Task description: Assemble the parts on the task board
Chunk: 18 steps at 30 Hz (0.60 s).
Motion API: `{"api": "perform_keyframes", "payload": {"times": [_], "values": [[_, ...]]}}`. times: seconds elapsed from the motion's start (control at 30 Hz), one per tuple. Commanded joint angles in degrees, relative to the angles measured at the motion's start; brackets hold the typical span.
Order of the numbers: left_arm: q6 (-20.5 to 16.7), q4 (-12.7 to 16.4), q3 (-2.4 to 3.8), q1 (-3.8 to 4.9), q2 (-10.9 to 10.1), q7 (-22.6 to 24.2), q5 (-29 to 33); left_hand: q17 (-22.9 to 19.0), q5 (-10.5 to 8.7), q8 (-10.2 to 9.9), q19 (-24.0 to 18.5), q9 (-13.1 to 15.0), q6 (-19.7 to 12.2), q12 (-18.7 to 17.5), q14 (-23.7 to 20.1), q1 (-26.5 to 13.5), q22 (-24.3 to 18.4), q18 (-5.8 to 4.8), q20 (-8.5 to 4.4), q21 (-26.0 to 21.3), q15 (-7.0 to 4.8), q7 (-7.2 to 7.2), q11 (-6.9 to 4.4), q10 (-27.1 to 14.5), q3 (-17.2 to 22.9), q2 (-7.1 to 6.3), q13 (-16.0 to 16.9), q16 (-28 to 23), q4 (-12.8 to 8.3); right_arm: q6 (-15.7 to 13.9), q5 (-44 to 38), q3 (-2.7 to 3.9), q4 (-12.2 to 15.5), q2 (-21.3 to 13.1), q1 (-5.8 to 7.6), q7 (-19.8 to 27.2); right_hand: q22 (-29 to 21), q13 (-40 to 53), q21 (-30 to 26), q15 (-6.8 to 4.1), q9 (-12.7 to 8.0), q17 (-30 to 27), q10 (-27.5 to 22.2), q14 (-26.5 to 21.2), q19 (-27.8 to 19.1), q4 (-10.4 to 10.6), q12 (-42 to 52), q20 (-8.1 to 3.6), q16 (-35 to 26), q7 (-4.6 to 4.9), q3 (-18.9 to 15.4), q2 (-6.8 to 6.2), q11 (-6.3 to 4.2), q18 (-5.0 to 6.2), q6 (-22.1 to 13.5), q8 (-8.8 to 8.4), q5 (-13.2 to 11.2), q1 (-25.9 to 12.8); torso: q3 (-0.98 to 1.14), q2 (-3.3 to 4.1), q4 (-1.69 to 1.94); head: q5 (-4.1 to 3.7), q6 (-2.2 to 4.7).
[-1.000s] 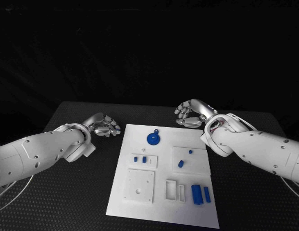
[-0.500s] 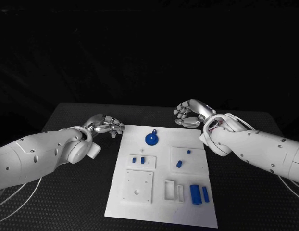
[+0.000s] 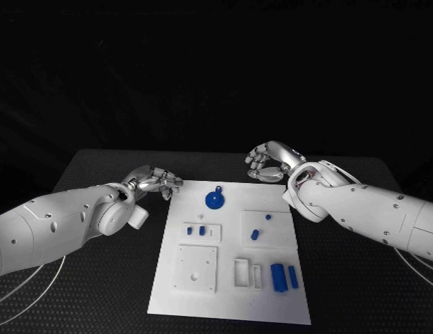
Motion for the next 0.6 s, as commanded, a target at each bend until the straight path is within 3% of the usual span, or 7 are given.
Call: {"api": "perform_keyframes", "payload": {"times": [0.03, 0.23, 0.6], "values": [[5.7, -1.0, 0.02, -0.08, 0.7, -0.9, 1.4, 0.5, -0.05, 0.9, 0.6, 1.9, -0.1, -0.6, 0.3, 0.3, 1.5, 0.75, -3.14, 1.2, -0.37, -0.22, 0.0, 0.5, 0.1, 0.87, 0.2, 1.2, -0.5, 0.4, 0.4, 0.02, -0.1, 0.0, 0.01, 0.7, 0.1, -0.1, -0.2, 0.22, -0.1, -0.1, 0.5, -0.2, -0.3, 0.0, -0.4, 0.23, -0.2, -0.02, -0.4, 0.3, 0.04, -1.01, -0.4, 0.2, 0.2, 0.3, 0.01, 0.01, -0.02, -0.47, -0.17], [9.8, -2.7, 0.03, -0.09, 1.5, -2.4, 0.3, 1.4, -0.1, 0.9, 0.9, 2.0, -0.3, -1.5, 0.9, 0.1, 1.5, 1.23, -3.4, 3.7, -0.6, -0.26, -0.12, 0.7, 0.1, 1.19, 0.6, 3.8, -0.8, 0.3, 0.5, 0.02, -0.1, 0.0, 0.01, 0.8, 0.1, -0.1, -0.3, 0.23, -0.1, -0.1, 0.5, -0.2, -0.3, 0.0, -0.4, 0.23, -0.2, -0.02, -0.4, 0.32, 0.05, -1.01, -0.4, 0.2, 0.3, 0.3, 0.03, 0.02, -0.02, -0.82, -0.45], [11.3, -4.6, -0.02, -0.36, 3.0, -4.8, -6.9, 2.0, -1.21, 0.7, 1.2, 2.1, -0.7, -2.8, 2.1, 0.0, 1.4, 1.91, -3.57, 6.4, -0.76, -0.32, -0.19, 0.5, 0.1, 1.83, 1.0, 7.0, -1.1, 0.4, 0.6, 0.02, -0.1, 0.0, 0.01, 0.8, 0.2, -0.2, -0.3, 0.23, -0.1, -0.1, 0.5, -0.2, -0.3, 0.0, -0.4, 0.24, -0.1, -0.02, -0.4, 0.36, 0.05, -1.01, -0.4, 0.21, 0.3, 0.3, 0.0, 0.04, -0.02, -1.46, -0.61]]}}
